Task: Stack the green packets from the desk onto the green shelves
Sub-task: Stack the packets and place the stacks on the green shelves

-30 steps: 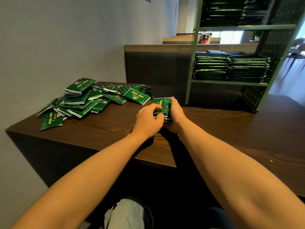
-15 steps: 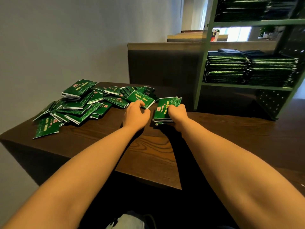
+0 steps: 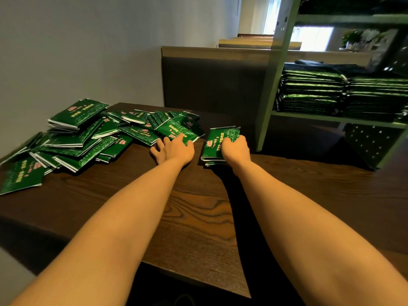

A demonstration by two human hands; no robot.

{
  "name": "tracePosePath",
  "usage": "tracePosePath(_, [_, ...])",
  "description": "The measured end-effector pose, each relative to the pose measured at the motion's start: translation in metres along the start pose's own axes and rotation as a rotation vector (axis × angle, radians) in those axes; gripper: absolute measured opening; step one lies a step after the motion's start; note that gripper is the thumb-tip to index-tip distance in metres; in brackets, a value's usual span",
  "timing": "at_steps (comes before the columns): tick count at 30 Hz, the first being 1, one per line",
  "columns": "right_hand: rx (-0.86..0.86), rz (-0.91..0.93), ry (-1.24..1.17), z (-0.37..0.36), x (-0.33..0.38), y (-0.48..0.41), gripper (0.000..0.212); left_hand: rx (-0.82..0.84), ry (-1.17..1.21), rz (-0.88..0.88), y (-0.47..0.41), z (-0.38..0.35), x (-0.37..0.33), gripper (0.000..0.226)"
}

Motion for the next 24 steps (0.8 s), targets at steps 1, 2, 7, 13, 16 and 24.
tracePosePath(1, [-0.003, 0.013, -0.001, 0.0, 0.001, 0.001, 0.04, -0.055, 0.052, 0.009, -0.002, 0.005, 0.001, 0.052])
tracePosePath(2, [-0.004, 0.015, 0.0, 0.0, 0.0, 0.002, 0.04, -0.1, 0.11, 0.027, -0.004, 0.008, 0.004, 0.049])
tracePosePath(7, [0.016, 0.026, -0.023, 0.0, 0.004, 0.006, 0.038, -0.3, 0.407, 0.098, 0.0, 0.031, 0.016, 0.024])
tracePosePath(13, [0.07, 0.024, -0.06, 0.004, 0.01, 0.027, 0.035, -0.295, 0.833, 0.181, 0.014, 0.044, 0.027, 0.023])
tracePosePath(16, [0.1, 0.0, -0.085, 0.004, 0.009, 0.036, 0.035, -0.264, 0.961, 0.287, 0.031, 0.054, 0.032, 0.026])
tracePosePath(24, [0.154, -0.043, -0.159, 0.01, -0.005, 0.063, 0.044, -0.126, 1.015, 0.211, 0.084, 0.067, 0.01, 0.035])
Point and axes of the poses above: each hand's wrist, its own y-axis away from the middle knuckle, its own z-axis out of the back of the hand, x = y × z, the point moved 10 cm from there along -y, towards the middle knuckle, and after that the axes turned 11 degrees about -x, right-handed, at the moved point
